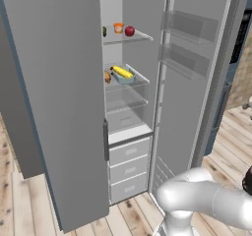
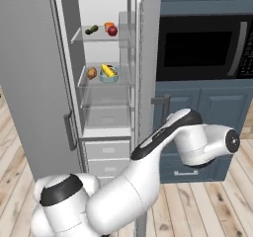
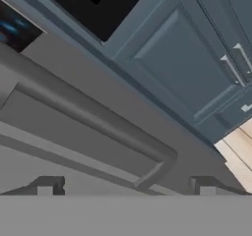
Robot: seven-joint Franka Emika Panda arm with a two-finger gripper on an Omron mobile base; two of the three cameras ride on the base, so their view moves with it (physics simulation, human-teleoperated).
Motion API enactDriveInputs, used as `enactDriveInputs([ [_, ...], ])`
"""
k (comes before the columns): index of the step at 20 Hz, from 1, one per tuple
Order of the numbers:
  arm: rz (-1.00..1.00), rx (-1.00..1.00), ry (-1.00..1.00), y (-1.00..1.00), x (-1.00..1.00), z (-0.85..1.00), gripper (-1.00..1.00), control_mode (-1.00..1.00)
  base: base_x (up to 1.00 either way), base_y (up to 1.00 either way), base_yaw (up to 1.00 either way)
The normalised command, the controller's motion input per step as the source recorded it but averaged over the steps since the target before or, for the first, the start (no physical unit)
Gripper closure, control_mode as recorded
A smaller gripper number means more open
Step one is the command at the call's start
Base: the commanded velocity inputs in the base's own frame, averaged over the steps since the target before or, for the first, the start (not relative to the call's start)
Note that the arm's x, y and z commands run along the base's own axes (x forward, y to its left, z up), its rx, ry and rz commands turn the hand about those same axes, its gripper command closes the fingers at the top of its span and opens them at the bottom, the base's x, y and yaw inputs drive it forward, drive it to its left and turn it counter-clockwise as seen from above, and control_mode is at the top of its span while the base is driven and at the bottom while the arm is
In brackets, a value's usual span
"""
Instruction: Place the tupperware on the second highest shelf of the fridge. Make space for the tupperware among the existing items by rearranging them on the shelves if needed. Close the fridge door when finished.
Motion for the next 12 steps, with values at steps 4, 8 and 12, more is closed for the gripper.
enactDriveInputs([
  [4,0.0,0.0,0.0,0.0,0.43,-0.34,-1.0,-1.0,0.0,0.0,0.0],
  [8,0.0,0.0,-0.02,0.01,0.77,-0.52,-1.0,-1.0,0.0,0.0,0.0],
  [12,0.0,0.0,-0.06,0.27,0.77,-0.47,-1.0,-1.0,0.0,0.0,0.0],
])
